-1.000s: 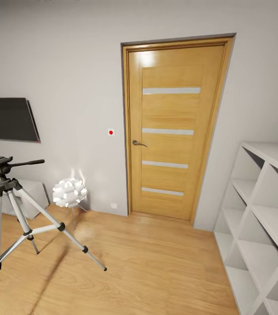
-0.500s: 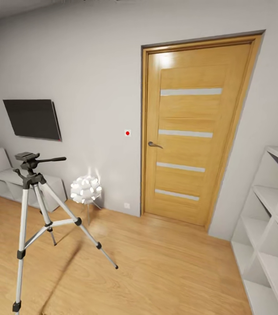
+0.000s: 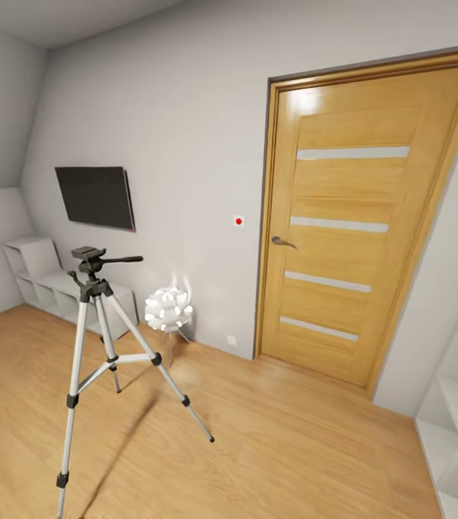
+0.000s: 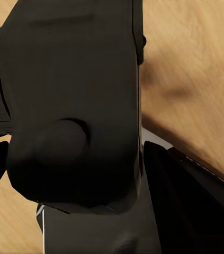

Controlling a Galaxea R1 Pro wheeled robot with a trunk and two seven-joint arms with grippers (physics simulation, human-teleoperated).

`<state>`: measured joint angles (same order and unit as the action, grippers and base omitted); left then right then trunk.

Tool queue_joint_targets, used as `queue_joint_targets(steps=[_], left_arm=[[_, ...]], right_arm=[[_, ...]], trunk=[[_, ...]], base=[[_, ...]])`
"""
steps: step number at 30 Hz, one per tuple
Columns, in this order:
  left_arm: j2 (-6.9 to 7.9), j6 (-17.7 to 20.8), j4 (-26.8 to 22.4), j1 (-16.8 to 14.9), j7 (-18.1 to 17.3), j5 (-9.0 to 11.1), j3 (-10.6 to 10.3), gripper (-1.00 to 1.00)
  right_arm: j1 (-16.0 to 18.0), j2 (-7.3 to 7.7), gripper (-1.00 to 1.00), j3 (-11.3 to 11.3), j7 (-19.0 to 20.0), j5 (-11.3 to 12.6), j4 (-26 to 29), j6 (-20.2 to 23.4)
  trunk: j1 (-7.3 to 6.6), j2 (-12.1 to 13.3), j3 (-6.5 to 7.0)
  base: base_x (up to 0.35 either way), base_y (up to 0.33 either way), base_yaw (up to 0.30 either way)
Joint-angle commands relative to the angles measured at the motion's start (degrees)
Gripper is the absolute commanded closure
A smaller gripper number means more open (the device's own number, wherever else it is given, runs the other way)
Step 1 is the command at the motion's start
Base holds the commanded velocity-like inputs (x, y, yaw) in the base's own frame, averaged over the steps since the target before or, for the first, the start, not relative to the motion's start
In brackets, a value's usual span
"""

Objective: Attach the digital camera to the camera tripod in the bedroom.

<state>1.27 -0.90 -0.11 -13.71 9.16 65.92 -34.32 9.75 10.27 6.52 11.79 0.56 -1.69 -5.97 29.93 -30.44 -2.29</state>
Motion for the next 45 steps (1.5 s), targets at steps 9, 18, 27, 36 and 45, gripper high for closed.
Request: queue_joint_targets(steps=[9, 18, 27, 36, 45], left_arm=[[0.22, 0.2, 0.0, 0.0, -2.3, 0.2, -0.5, 1.0], [0.55, 0.8, 0.0, 0.0, -5.6, 0.3, -0.5, 1.0], [0.44, 0.2, 0.0, 0.1, -5.7, 0.3, -0.5, 1.0], [0.35, 0.1, 0.0, 0.1, -5.8, 0.1, -0.5, 1.0], [0.32, 0.0, 0.0, 0.1, -5.8, 0.2, -0.5, 1.0]], right_arm=[[0.1, 0.01, -1.0, 0.4, 0.1, 0.1, -0.2, -0.4], [0.1, 0.01, -1.0, 0.4, 0.1, 0.0, -0.2, -0.4], [0.1, 0.01, -1.0, 0.4, 0.1, 0.0, -0.2, -0.4], [0.1, 0.01, -1.0, 0.4, 0.1, 0.0, -0.2, -0.4], [0.1, 0.01, -1.0, 0.4, 0.1, 0.1, -0.2, -0.3]], trunk=[[-0.41, 0.7, 0.56], [-2.39, 4.3, 2.49], [-3.27, 5.9, 3.52], [-3.27, 5.9, 3.78], [-4.15, 7.5, 4.57]], base=[[0.0, 0.0, 0.258], [0.0, 0.0, 0.258], [0.0, 0.0, 0.258], [0.0, 0.0, 0.258], [0.0, 0.0, 0.086]])
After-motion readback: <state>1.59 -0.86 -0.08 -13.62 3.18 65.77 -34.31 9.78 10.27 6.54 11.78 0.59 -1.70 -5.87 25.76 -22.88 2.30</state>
